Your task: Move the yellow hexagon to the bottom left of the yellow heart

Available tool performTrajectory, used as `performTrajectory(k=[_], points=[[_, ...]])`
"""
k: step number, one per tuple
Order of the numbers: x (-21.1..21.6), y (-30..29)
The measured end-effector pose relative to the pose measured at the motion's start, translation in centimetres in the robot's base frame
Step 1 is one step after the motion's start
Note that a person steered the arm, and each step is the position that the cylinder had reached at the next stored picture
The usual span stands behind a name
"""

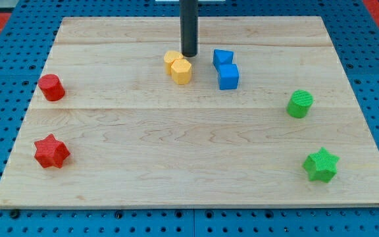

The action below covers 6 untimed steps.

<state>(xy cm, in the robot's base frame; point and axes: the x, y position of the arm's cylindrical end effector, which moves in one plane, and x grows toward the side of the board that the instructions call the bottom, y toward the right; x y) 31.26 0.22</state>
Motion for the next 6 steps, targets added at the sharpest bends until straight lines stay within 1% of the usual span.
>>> performTrajectory(k=[1, 2, 3, 4, 5, 6], points=[[1.5, 0.0], [2.8, -1.7], [4.8, -0.8], [6.2, 2.2], [7.3, 0.2], [9.0, -0.4]])
